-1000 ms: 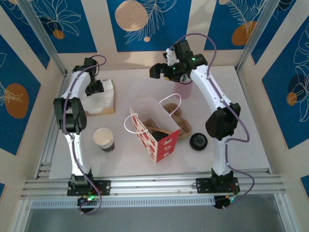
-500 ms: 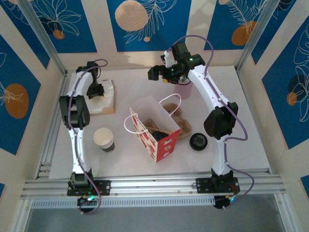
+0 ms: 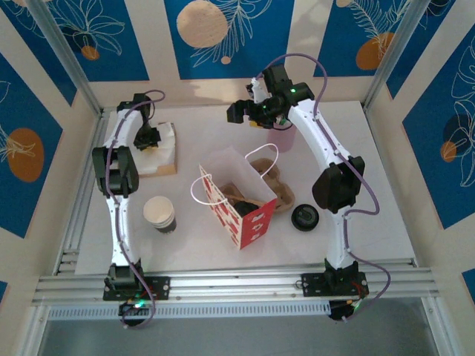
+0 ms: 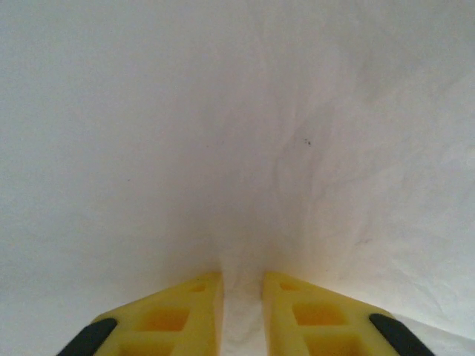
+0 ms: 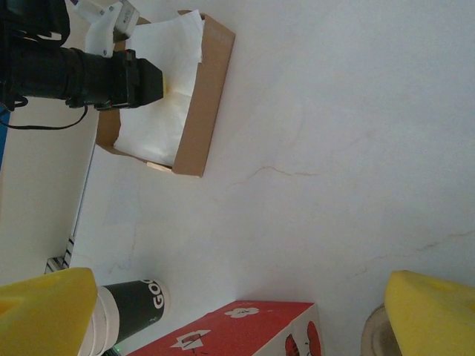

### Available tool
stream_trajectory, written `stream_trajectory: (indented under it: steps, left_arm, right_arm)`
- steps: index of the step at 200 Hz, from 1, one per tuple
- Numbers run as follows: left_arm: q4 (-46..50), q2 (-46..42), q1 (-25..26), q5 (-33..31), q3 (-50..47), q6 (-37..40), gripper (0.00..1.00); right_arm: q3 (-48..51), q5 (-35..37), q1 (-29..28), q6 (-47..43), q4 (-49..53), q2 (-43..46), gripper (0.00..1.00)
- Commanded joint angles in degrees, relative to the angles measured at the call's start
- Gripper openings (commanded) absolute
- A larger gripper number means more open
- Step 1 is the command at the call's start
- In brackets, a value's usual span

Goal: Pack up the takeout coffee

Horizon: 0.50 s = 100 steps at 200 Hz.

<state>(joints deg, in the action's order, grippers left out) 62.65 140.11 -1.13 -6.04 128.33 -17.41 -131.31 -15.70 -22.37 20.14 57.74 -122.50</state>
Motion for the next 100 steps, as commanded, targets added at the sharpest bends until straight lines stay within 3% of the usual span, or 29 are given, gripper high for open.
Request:
stream_trajectory:
  steps: [1, 21, 57, 100]
  left_arm:
    - [1.68, 1.48, -0.90, 0.55, 1.92, 0.75, 0.18]
    - [1.77, 1.65, -0.90, 0.25, 1.92, 0.80, 0.17]
    - [1.68, 2.16, -0.90, 0.16, 1.92, 0.78, 0.34]
    - [1.83, 3.96, -0.93, 0.09, 3.30, 0.58, 0.34]
  right_arm:
    - [-1.94, -2.14, 0.22, -1.02, 1.26, -0.96, 0.99]
    - [-1.87, -2.36, 0.20, -1.17, 1.24, -0.99, 0.99]
    - [-2.02, -2.64, 0.15, -1.47, 1.41, -0.99, 0.99]
    - [-2.11, -2.93, 0.09, -1.61, 1.40, -1.07, 0.99]
